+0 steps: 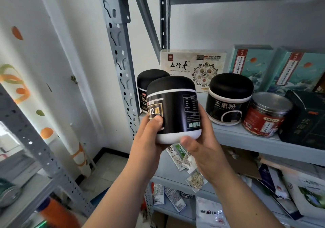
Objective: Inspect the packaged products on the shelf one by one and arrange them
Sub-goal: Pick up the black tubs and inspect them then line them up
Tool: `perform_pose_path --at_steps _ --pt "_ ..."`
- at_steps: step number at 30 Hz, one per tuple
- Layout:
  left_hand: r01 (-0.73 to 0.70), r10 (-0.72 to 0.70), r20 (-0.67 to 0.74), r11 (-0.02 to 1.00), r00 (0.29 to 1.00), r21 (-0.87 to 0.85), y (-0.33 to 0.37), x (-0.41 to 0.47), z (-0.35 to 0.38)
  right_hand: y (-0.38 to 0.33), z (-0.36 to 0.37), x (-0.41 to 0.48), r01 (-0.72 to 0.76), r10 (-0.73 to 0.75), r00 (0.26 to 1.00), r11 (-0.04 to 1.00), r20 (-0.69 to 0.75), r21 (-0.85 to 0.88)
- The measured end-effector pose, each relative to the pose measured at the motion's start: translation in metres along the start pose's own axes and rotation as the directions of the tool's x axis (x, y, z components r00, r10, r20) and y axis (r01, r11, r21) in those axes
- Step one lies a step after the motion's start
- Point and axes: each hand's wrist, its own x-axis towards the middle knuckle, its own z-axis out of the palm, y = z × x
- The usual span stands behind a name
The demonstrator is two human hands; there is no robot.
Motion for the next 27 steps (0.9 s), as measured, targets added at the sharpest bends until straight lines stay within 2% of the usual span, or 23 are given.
perform_pose_path --at_steps 3,5,8,10,14,19,23,27 --pt "0.04 -0.037 0.026 0.991 0.999 -0.13 0.003 -0.001 0.0 -0.001 0.004 -0.003 0.043 -0.043 0.999 0.999 -0.01 -0.01" --pt "0.056 -0.049 0.049 0.986 0.998 -0.154 0.002 0.0 -0.001 -0.001 0.006 -0.004 0.084 -0.089 0.994 0.994 -0.065 -0.074" --pt "0.043 -0.033 0.084 0.992 0.996 -0.117 0.002 0.006 -0.005 0.0 0.009 -0.007 0.132 -0.164 0.972 0.973 -0.166 -0.19" --pt "-0.021 0.028 0.099 0.998 0.995 -0.066 0.0 0.009 -0.01 0.001 0.009 -0.008 0.157 -0.216 0.952 0.952 -0.217 -0.262" --pt "-0.057 0.058 0.068 0.998 0.996 -0.024 -0.005 0.009 -0.013 0.003 0.008 -0.008 0.175 -0.282 0.924 0.911 -0.257 -0.373" --pt "-0.045 0.044 0.116 0.999 0.992 0.004 -0.002 0.009 -0.008 0.009 0.004 -0.008 0.147 -0.294 0.915 0.882 -0.277 -0.449" --pt "0.025 -0.012 0.1 0.99 0.995 -0.136 -0.005 0.009 -0.005 0.009 0.003 -0.008 0.143 -0.28 0.924 0.884 -0.259 -0.446" --pt "0.14 -0.121 0.086 0.948 0.989 -0.285 -0.009 0.007 0.004 0.008 0.002 -0.003 0.054 -0.134 0.967 0.938 -0.216 -0.342"
